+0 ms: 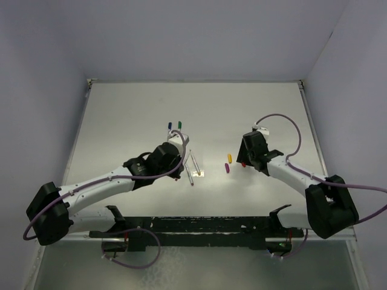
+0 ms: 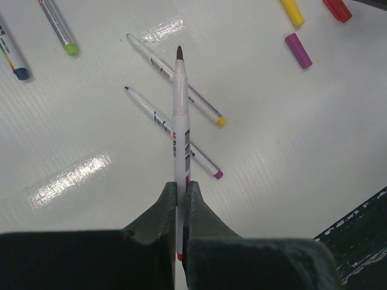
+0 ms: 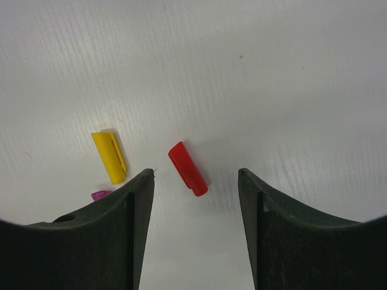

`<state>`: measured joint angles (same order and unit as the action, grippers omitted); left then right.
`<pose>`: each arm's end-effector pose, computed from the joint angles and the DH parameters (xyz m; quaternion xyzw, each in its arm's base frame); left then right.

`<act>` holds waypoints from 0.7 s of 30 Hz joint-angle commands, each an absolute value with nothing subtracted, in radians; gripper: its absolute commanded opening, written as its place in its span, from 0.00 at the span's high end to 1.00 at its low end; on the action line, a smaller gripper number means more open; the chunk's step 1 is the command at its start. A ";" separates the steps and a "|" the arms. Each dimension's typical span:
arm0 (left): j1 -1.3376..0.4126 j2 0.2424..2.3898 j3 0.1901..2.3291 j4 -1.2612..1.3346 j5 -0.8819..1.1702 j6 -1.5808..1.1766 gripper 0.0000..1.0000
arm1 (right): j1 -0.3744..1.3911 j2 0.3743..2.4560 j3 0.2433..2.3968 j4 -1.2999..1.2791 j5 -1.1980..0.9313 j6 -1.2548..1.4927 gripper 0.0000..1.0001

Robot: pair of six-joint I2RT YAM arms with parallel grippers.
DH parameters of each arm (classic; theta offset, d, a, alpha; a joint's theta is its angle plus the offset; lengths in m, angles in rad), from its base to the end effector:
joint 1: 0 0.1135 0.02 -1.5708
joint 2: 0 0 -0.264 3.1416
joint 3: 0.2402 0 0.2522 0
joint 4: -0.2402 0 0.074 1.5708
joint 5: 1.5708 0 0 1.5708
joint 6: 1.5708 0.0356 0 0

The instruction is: Insert the pens into the pen caps

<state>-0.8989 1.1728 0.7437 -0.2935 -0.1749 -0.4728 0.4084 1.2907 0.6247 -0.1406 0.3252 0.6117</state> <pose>0.1587 -0.1896 0.2374 0.1569 0.8950 -0.1980 0.3676 0.2351 0.0893 0.1853 0.1530 0.9048 0.0485 0.3945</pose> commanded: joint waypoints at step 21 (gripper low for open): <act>-0.900 1.190 0.717 -0.164 -0.110 -0.455 1.00 | 0.403 1.461 0.689 -0.093 0.247 0.572 0.50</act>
<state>-0.8989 1.1965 0.7212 -0.2161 -0.1188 -0.4595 0.4065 1.4345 0.6586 -0.0994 0.2657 0.5655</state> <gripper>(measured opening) 0.029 0.520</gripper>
